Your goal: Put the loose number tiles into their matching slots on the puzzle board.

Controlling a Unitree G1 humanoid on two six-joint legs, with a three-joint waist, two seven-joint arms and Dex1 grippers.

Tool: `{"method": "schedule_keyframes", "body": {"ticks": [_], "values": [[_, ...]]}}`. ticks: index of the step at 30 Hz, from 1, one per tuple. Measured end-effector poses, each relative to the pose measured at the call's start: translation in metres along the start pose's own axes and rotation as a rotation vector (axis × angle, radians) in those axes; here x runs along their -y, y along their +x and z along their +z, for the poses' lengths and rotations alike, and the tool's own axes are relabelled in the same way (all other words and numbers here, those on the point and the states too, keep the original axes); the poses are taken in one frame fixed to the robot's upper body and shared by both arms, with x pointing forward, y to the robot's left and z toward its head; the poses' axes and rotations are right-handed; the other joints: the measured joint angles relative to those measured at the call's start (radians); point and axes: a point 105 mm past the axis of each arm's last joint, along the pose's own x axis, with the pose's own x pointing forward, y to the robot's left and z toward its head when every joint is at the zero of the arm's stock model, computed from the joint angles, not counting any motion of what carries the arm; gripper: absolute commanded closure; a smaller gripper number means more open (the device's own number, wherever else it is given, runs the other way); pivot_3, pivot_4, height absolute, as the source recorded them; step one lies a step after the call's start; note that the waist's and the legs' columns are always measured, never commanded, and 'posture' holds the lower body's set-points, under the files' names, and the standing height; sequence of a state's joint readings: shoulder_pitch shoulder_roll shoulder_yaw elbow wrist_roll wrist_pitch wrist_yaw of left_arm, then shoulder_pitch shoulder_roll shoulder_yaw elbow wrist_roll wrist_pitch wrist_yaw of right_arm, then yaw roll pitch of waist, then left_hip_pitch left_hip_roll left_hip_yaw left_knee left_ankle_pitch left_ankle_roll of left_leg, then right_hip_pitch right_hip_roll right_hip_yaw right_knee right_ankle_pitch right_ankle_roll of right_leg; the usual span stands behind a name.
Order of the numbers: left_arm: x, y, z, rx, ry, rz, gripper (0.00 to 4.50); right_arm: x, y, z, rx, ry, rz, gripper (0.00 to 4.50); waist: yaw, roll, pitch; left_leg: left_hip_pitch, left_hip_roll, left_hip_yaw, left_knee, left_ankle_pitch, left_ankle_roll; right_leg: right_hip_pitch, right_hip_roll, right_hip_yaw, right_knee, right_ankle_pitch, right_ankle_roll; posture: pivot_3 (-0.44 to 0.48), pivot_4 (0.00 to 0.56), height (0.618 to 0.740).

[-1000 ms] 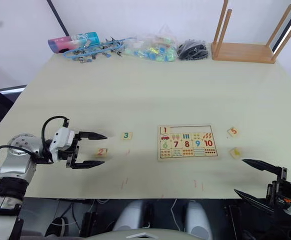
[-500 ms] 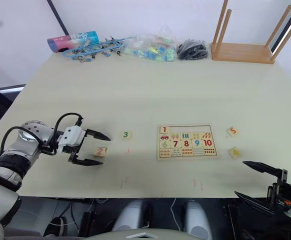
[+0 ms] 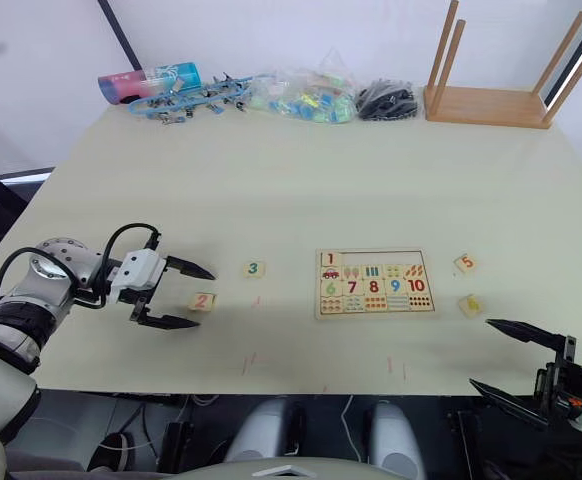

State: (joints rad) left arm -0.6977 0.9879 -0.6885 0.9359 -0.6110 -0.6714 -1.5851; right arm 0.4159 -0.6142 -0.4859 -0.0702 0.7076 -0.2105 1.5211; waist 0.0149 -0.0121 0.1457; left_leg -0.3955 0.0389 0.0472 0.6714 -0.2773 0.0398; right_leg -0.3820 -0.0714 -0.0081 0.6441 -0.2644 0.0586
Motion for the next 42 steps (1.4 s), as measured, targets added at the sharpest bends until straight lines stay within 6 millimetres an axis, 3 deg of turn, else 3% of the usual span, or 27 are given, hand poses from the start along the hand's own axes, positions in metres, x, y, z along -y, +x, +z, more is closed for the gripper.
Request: {"method": "schedule_keyframes", "body": {"ticks": [5,6,9,14,27,34,38,42], "values": [[0.0,-0.001,0.0,-0.002,-0.002,0.002,0.04,0.002,0.001,0.001,0.003,-0.007,0.004,0.0,0.0,0.0,0.0,0.0,0.0,0.0,0.0,0.0,0.0,0.0,0.0,0.0,0.0,0.0,0.0,0.0,0.15,0.737],[0.0,-0.001,0.0,-0.002,-0.003,0.002,0.27,0.002,0.002,0.002,0.003,-0.008,0.004,0.0,0.0,0.0,0.0,0.0,0.0,0.0,0.0,0.0,0.0,0.0,0.0,0.0,0.0,0.0,0.0,0.0,0.15,0.737],[0.0,0.0,-0.001,-0.006,-0.002,-0.004,1.25,0.003,0.003,0.003,0.007,-0.012,0.008,0.0,0.0,0.0,0.0,0.0,0.0,0.0,0.0,0.0,0.0,0.0,0.0,0.0,0.0,0.0,0.0,0.0,0.15,0.737],[0.001,0.001,0.0,-0.01,0.001,-0.018,3.44,0.003,0.004,0.004,0.008,-0.019,0.01,0.0,0.001,0.0,0.0,0.0,0.0,0.0,0.001,0.0,0.0,0.0,0.0,0.0,0.001,0.0,0.0,0.0,0.15,0.737],[-0.002,0.003,0.006,0.014,0.01,-0.022,3.54,0.005,0.007,0.007,0.013,-0.03,0.004,0.0,0.001,0.0,0.0,0.0,0.0,0.0,0.002,0.0,0.0,0.0,0.0,0.0,0.002,0.0,0.0,0.0,0.15,0.737],[-0.009,0.001,0.034,0.1,0.05,-0.028,3.54,0.004,0.008,0.009,0.015,-0.029,-0.002,0.0,0.0,-0.001,0.001,0.0,0.0,0.0,0.002,0.0,0.0,0.0,0.0,0.0,0.003,0.0,0.0,0.0,0.15,0.737],[-0.02,-0.003,0.078,0.243,0.042,-0.024,3.54,0.003,0.007,0.012,0.015,-0.026,-0.019,0.0,0.001,0.0,0.001,0.0,0.0,0.0,0.003,0.0,0.0,0.001,0.0,0.0,0.003,0.0,0.0,0.0,0.15,0.737],[-0.025,0.001,0.096,0.29,0.018,-0.034,3.54,0.003,0.005,0.014,0.03,-0.025,-0.057,0.0,0.001,0.0,0.001,0.0,-0.001,0.0,0.003,0.0,0.0,0.001,0.001,0.0,0.003,0.0,0.0,0.0,0.15,0.737]]}}
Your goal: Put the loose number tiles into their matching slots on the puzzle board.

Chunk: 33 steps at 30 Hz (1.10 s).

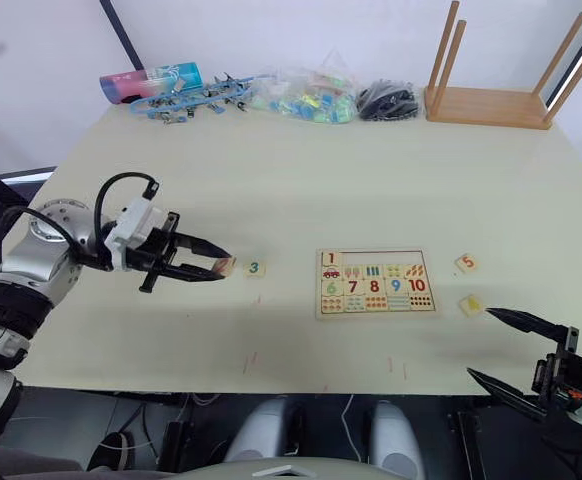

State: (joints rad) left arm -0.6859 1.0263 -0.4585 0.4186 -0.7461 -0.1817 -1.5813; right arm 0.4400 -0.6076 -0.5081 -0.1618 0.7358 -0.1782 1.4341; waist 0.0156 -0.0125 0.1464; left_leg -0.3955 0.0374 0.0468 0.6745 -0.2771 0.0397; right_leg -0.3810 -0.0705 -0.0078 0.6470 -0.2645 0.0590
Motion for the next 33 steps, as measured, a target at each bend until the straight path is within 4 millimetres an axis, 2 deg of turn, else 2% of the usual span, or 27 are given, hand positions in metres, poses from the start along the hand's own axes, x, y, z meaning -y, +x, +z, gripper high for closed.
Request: {"method": "schedule_keyframes", "body": {"ticks": [7,12,17,21,26,33], "values": [[-0.02,0.037,0.0,-0.024,-0.023,0.03,3.54,0.002,-0.002,0.001,0.021,0.0,-0.103,0.0,0.0,-0.001,0.0,0.0,-0.001,0.0,0.001,0.0,0.0,0.0,0.001,0.0,0.0,0.0,0.0,0.0,0.15,0.737],[-0.041,0.062,0.02,0.002,-0.022,0.043,3.54,-0.004,-0.002,0.002,0.026,0.001,-0.143,0.0,-0.001,-0.001,0.0,0.0,-0.001,0.0,0.001,0.0,0.0,0.0,0.001,0.0,0.0,0.0,0.0,0.0,0.15,0.737],[-0.054,0.087,0.028,-0.009,-0.058,0.073,3.54,-0.011,-0.001,0.004,0.028,-0.004,-0.161,0.0,-0.001,-0.001,0.001,0.0,-0.001,0.0,0.001,0.0,0.0,0.0,0.001,0.001,0.0,0.0,0.001,0.0,0.15,0.737],[-0.059,0.103,0.033,-0.041,-0.069,0.087,3.54,-0.013,0.0,0.006,0.027,-0.012,-0.175,0.0,-0.001,-0.001,0.001,0.0,-0.001,0.0,0.001,0.0,0.0,0.0,0.001,0.001,0.0,0.001,0.001,0.0,0.15,0.737],[-0.056,0.131,0.028,-0.1,-0.082,0.061,3.54,-0.014,0.0,0.005,0.021,-0.01,-0.193,0.0,-0.001,-0.002,0.001,-0.001,-0.001,0.0,0.002,0.0,0.0,0.0,0.001,0.001,0.0,0.001,0.001,0.0,0.15,0.737],[-0.059,0.154,0.03,-0.158,-0.028,0.054,3.54,-0.013,0.003,0.009,0.028,-0.027,-0.199,0.0,-0.001,-0.002,0.001,-0.001,-0.001,0.0,0.002,0.0,0.0,0.0,0.002,0.002,0.0,0.001,0.001,0.0,0.15,0.737]]}}
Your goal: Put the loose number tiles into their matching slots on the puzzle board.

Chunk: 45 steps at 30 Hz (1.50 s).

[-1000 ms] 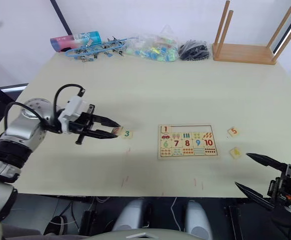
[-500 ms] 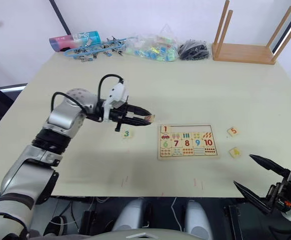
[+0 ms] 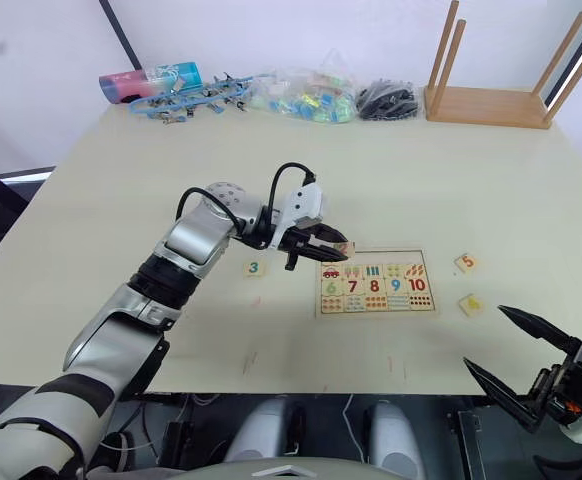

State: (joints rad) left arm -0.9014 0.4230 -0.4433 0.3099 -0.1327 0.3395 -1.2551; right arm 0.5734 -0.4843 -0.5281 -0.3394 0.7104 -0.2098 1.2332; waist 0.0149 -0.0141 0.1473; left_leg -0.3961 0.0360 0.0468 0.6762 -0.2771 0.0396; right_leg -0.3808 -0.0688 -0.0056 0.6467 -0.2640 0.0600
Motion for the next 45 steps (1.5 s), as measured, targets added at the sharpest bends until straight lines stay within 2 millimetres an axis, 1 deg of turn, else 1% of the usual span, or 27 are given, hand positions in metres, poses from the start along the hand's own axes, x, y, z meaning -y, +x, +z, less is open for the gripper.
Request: {"method": "schedule_keyframes", "body": {"ticks": [3,8,11,14,27,31,45], "values": [[-0.004,0.006,-0.005,-0.041,0.002,0.022,3.54,0.001,0.0,0.0,-0.001,0.0,-0.006,0.0,0.0,0.0,0.0,0.0,0.0,0.0,0.0,0.0,0.0,0.0,0.0,0.0,0.0,0.0,0.0,0.0,0.15,0.737],[-0.015,0.027,-0.005,-0.127,0.022,0.058,3.54,0.002,0.003,0.001,0.01,-0.008,-0.012,0.0,0.002,0.0,0.0,-0.002,-0.002,-0.002,0.001,0.0,0.0,0.0,0.0,0.002,0.0,0.0,0.0,0.0,0.15,0.737],[-0.014,0.035,-0.006,-0.146,0.016,0.045,3.54,0.001,0.004,0.0,0.014,-0.008,-0.01,0.0,0.0,0.0,0.0,-0.001,-0.002,-0.002,0.001,0.0,0.0,0.0,0.0,0.002,-0.001,0.0,0.001,0.0,0.15,0.737],[-0.014,0.037,-0.011,-0.169,0.001,0.039,3.54,0.001,0.003,0.0,0.015,-0.006,-0.016,0.0,-0.001,0.0,0.0,-0.001,-0.002,-0.002,0.001,0.0,0.0,0.0,0.001,0.003,-0.001,0.0,0.001,0.0,0.15,0.737],[-0.017,0.04,-0.014,-0.198,0.008,0.032,3.54,-0.002,0.0,-0.001,0.009,-0.012,-0.02,0.0,0.0,0.0,0.0,-0.001,-0.002,-0.002,0.001,0.0,0.0,0.0,0.001,0.003,-0.001,0.0,0.001,0.0,0.15,0.737],[-0.019,0.04,-0.018,-0.204,0.002,0.03,3.54,-0.002,0.0,-0.001,0.012,-0.017,-0.023,0.0,0.0,0.0,0.0,-0.002,-0.002,-0.002,0.001,0.0,0.0,0.0,0.001,0.003,-0.001,0.0,0.001,0.0,0.15,0.737],[-0.019,0.041,-0.019,-0.219,0.037,0.022,3.54,-0.003,-0.004,-0.002,0.003,-0.022,-0.029,0.0,0.0,0.0,0.0,-0.002,-0.002,-0.002,0.001,0.0,0.0,0.0,0.001,0.003,-0.001,0.0,0.001,0.0,0.15,0.737]]}}
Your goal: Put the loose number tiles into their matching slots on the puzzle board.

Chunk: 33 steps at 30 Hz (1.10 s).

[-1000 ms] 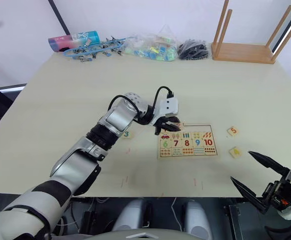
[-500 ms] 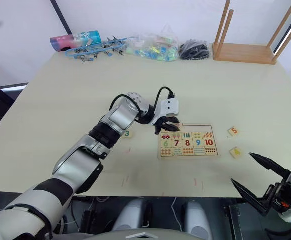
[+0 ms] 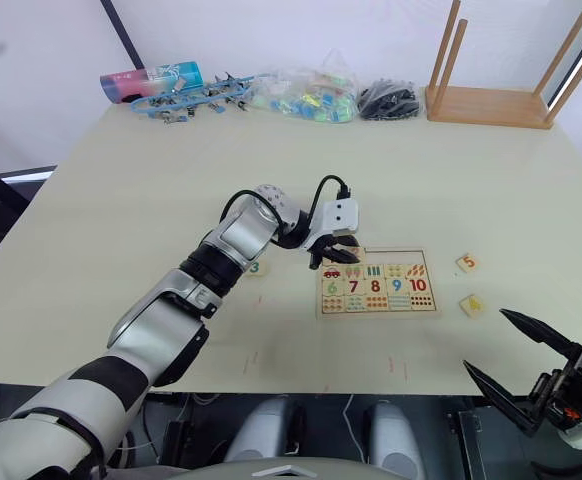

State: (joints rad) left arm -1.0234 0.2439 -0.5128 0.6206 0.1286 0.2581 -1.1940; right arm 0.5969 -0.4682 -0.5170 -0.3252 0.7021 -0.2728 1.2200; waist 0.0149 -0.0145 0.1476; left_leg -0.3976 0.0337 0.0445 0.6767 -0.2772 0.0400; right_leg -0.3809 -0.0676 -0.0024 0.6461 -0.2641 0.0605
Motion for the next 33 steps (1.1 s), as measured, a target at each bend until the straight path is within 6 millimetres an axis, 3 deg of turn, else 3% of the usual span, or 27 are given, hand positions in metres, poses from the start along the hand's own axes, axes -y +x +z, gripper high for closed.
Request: {"method": "schedule_keyframes", "body": {"ticks": [33], "values": [[0.0017,0.0002,-0.0055,-0.026,0.015,-0.006,3.54,0.0009,-0.0038,-0.0035,-0.008,0.001,-0.001,0.0,0.0,0.0,0.0,0.0,0.0,0.0,0.0,0.0,0.0,0.0,0.0,0.0,0.0,0.0,0.0,0.0,0.15,0.737]]}}
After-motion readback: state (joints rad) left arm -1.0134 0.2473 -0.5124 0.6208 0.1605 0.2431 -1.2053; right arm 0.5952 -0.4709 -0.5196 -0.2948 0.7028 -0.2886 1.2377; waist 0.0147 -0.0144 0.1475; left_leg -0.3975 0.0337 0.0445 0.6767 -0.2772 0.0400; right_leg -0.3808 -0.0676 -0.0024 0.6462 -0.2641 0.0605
